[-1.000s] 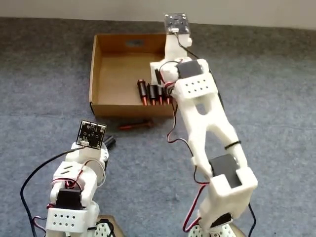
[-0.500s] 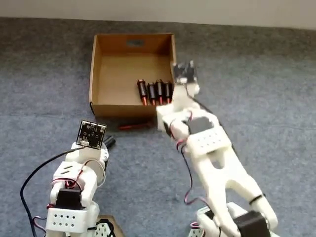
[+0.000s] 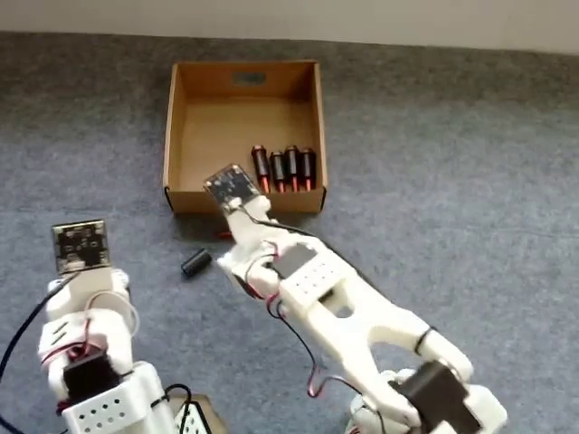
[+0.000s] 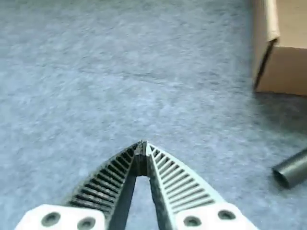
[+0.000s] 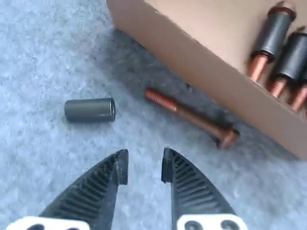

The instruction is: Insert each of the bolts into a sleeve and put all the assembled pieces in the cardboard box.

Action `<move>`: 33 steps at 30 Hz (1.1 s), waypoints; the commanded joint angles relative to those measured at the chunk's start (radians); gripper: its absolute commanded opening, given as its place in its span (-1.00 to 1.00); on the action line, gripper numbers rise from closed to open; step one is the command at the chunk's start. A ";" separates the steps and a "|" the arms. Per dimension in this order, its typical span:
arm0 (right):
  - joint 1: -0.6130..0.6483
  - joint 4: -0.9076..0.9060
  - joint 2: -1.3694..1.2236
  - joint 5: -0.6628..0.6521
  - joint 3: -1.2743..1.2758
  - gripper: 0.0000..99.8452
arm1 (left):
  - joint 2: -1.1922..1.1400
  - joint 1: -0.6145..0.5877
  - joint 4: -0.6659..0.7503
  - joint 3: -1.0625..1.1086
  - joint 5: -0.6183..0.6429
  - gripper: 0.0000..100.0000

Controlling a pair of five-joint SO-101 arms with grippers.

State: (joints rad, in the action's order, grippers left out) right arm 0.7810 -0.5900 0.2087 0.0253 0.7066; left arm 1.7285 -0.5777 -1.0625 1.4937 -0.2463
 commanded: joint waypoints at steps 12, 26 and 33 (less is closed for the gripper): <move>0.200 -0.070 -0.386 0.178 -0.414 -0.52 | 0.008 -0.205 0.000 -0.050 -0.028 -0.78; 0.197 -0.044 -0.519 0.255 -0.443 -0.52 | 0.010 -0.203 0.000 -0.050 -0.029 -0.78; 0.199 -0.044 -0.524 0.176 -0.479 -0.52 | 0.010 -0.202 0.000 -0.050 -0.029 -0.78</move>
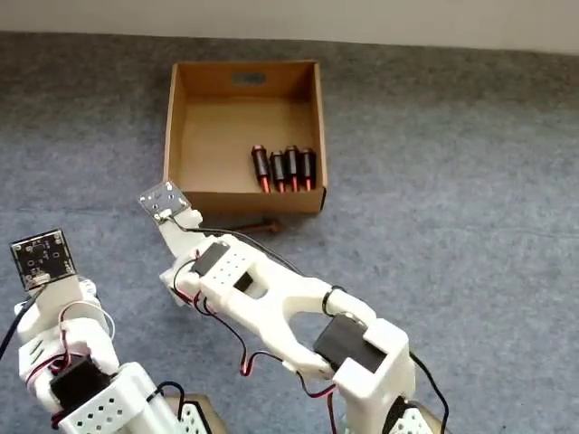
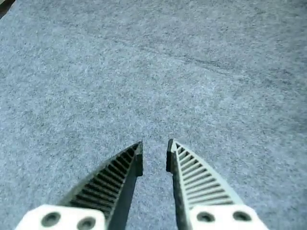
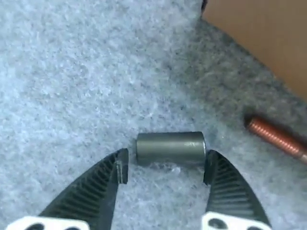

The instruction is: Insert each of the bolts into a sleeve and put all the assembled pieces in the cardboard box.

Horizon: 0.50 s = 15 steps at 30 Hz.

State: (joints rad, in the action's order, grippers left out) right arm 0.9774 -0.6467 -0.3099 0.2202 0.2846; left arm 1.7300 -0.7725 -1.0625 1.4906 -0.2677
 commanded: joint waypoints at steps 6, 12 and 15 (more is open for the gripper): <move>0.001 0.013 -0.007 -0.018 -0.087 -0.52 | 0.008 -0.007 0.002 -0.047 -0.008 -0.78; -0.002 0.005 -0.007 -0.023 -0.079 -0.88 | 0.008 -0.007 0.018 -0.045 -0.008 -0.78; -0.016 -0.028 0.002 -0.023 -0.079 -0.99 | 0.008 -0.007 0.031 -0.044 -0.008 -0.78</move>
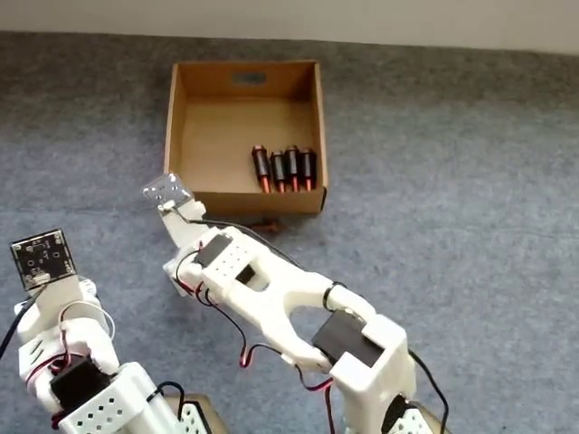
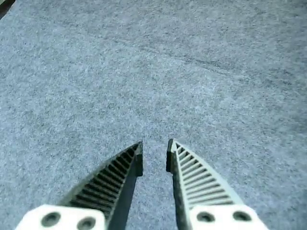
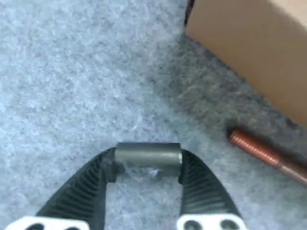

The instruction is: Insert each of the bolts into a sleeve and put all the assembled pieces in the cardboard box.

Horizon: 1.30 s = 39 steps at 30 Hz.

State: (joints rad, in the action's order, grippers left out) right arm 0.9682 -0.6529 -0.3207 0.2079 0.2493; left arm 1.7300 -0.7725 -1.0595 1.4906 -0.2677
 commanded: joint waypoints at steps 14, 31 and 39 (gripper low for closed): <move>-0.216 -0.090 0.503 -0.012 0.303 -0.99 | 0.007 0.182 0.032 -0.038 -0.008 -0.78; -0.725 -0.093 0.811 -0.463 0.826 -0.87 | 0.007 0.587 0.121 0.174 -0.008 -0.78; -0.727 -0.096 0.822 -0.485 0.835 -0.62 | 0.007 0.584 0.120 0.176 -0.008 -0.78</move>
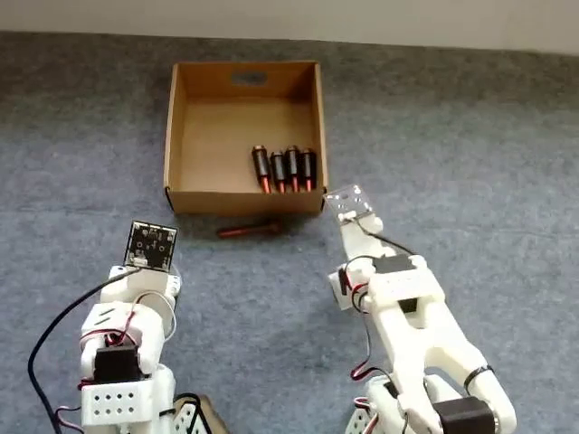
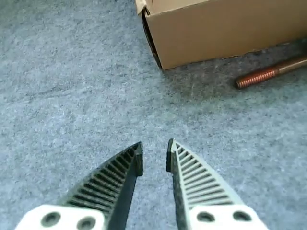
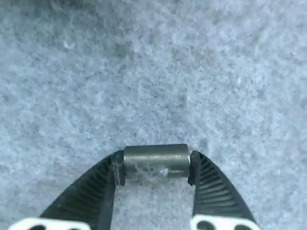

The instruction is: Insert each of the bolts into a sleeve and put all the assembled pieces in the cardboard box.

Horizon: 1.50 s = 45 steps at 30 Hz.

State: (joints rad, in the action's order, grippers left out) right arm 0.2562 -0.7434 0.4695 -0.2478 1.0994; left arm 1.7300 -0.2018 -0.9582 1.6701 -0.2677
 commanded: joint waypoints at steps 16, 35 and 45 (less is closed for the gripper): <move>-0.012 -0.041 0.028 0.523 -0.124 -0.62 | 0.008 0.013 0.023 0.008 -0.008 -0.78; 0.065 -0.213 0.021 0.442 -0.208 -0.34 | 0.008 0.012 0.020 0.008 -0.008 -0.78; -0.061 -0.148 0.010 -0.680 -0.197 -0.54 | 0.008 0.010 0.023 0.010 -0.008 -0.78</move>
State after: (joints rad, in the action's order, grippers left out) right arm 0.2332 -0.9045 0.4726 -0.5792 0.9337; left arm 1.7300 -0.2018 -0.9551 1.6763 -0.2677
